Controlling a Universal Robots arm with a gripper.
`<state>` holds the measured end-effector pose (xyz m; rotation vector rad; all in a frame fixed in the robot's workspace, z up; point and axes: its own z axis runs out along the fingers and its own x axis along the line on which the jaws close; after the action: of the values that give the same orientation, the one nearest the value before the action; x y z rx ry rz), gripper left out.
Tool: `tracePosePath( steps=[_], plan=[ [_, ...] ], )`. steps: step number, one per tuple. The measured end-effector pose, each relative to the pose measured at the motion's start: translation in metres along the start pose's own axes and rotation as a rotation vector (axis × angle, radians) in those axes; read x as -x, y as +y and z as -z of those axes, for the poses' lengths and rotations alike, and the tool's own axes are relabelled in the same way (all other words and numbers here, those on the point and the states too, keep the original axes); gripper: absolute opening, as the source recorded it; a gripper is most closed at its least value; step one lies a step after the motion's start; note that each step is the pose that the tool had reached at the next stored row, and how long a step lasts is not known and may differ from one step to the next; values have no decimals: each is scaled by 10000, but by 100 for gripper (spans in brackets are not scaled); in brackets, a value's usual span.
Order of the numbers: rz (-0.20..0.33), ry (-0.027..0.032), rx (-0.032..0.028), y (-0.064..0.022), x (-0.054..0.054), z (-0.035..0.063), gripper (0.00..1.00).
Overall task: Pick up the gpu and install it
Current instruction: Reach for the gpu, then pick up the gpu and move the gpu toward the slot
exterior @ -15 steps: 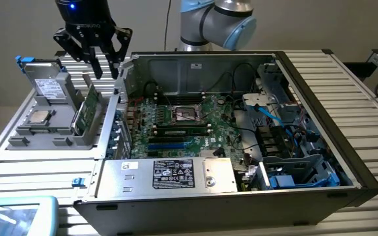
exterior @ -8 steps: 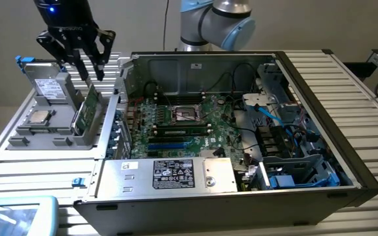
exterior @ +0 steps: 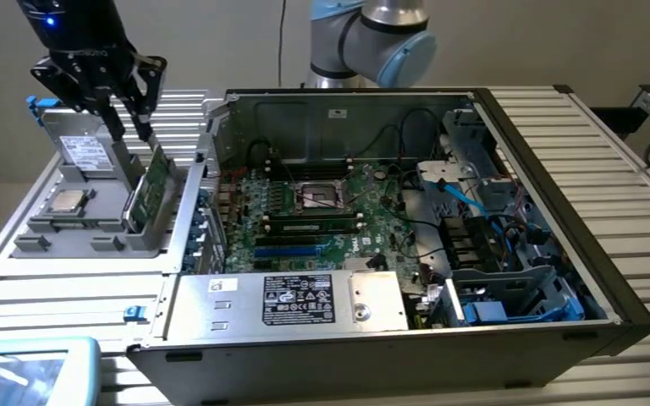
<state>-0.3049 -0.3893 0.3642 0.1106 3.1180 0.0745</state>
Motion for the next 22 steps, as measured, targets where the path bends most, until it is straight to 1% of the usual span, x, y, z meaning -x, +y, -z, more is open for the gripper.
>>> tracePosePath(
  steps=[2, 10, 11, 22],
  plan=[
    [2, 1, 0, 21, -93, -12, 41],
    [2, 1, 0, 191, -409, -47, 41],
    [1, 0, -1, 199, -427, -49, 41],
    [1, 0, 0, 199, -428, -50, 41]
  ],
)
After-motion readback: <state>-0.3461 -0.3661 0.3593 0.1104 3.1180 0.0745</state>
